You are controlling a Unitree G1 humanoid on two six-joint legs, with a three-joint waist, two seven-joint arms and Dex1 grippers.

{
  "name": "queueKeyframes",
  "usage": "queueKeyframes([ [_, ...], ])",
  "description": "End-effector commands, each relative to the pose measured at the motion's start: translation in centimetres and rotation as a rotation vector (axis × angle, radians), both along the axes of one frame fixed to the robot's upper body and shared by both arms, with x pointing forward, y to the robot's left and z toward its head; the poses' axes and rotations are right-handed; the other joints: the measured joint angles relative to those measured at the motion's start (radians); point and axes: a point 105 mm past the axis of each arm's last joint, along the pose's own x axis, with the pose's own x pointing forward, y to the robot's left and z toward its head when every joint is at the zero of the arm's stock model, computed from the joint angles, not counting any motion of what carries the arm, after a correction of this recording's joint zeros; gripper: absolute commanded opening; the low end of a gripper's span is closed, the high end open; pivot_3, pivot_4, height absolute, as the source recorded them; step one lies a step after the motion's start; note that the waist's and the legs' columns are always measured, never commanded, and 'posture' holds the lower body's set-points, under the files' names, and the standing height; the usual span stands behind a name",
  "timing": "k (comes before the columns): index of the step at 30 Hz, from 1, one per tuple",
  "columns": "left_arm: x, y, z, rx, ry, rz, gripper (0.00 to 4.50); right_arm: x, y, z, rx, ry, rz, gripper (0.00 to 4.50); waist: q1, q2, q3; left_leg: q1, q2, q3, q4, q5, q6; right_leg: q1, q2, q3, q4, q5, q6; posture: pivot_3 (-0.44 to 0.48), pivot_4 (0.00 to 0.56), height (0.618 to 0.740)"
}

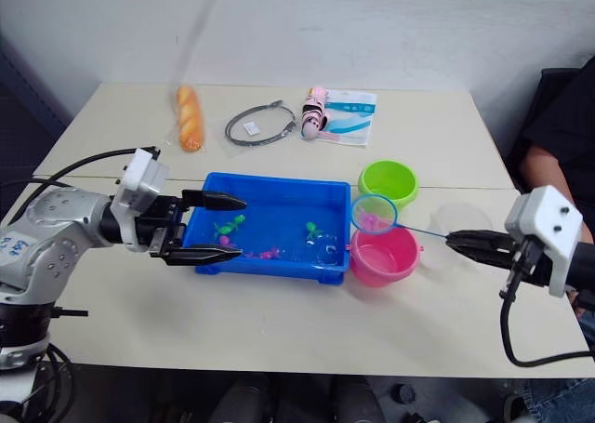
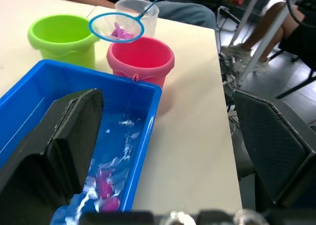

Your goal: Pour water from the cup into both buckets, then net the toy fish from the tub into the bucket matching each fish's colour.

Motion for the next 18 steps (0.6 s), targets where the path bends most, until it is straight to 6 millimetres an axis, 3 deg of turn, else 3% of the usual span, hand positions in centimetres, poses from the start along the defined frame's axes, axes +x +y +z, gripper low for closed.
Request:
queueKeyframes([
  [1,0.5,-0.6,0.7,-0.007,-0.054,-0.032,4.48,-0.5,-0.5,0.4,-0.124,-0.142,-0.013,0.0,0.003,0.0,0.0,0.0,0.0,0.0,0.0,0.0,0.0,0.001,0.0,0.0,0.0,0.0,0.0,0.0,0.15,0.74],
  [4,0.8,-0.9,0.5,-0.001,-0.056,-0.056,4.48,-0.1,-1.4,-0.9,-0.444,-0.326,0.048,0.0,0.002,0.0,0.0,0.0,-0.001,0.0,0.0,0.0,0.0,0.001,0.0,0.0,-0.001,0.001,0.001,0.0,0.15,0.74],
  [7,1.0,-1.0,0.3,0.008,-0.054,-0.071,4.48,-0.1,-1.5,-2.3,-0.779,-0.503,0.228,0.0,-0.001,0.0,0.0,0.001,-0.001,0.001,0.0,0.0,0.0,0.002,0.0,0.001,-0.003,0.001,0.002,0.0,0.15,0.74],
  [9,1.1,-1.3,0.2,0.007,-0.055,-0.084,4.48,0.1,-1.3,-1.6,-0.909,-0.652,0.29,0.0,0.0,0.0,0.0,0.002,-0.001,0.001,0.0,0.0,0.0,0.002,0.0,0.002,-0.003,0.001,0.003,0.0,0.15,0.74],
  [12,1.4,-1.5,0.3,0.007,-0.058,-0.094,4.48,0.2,-1.2,-0.6,-0.981,-0.788,0.336,0.0,0.0,0.0,0.0,0.002,-0.001,0.002,0.0,0.0,0.0,0.002,0.0,0.002,-0.002,0.001,0.003,0.0,0.15,0.74],
  [15,1.7,-1.6,0.5,0.003,-0.062,-0.097,4.48,0.4,-2.0,0.9,-0.996,-0.872,0.27,0.0,0.001,0.0,0.0,0.006,0.0,0.002,0.0,0.0,0.0,0.006,0.0,0.002,-0.004,0.001,0.003,0.0,0.15,0.74],
  [18,1.8,-1.6,0.5,0.004,-0.065,-0.1,4.48,-1.2,-0.8,-1.2,-0.995,-0.834,0.407,0.0,0.001,0.0,0.0,0.008,0.0,0.002,-0.001,0.0,0.0,0.009,0.0,0.002,-0.005,0.001,0.003,0.0,0.15,0.74],
])
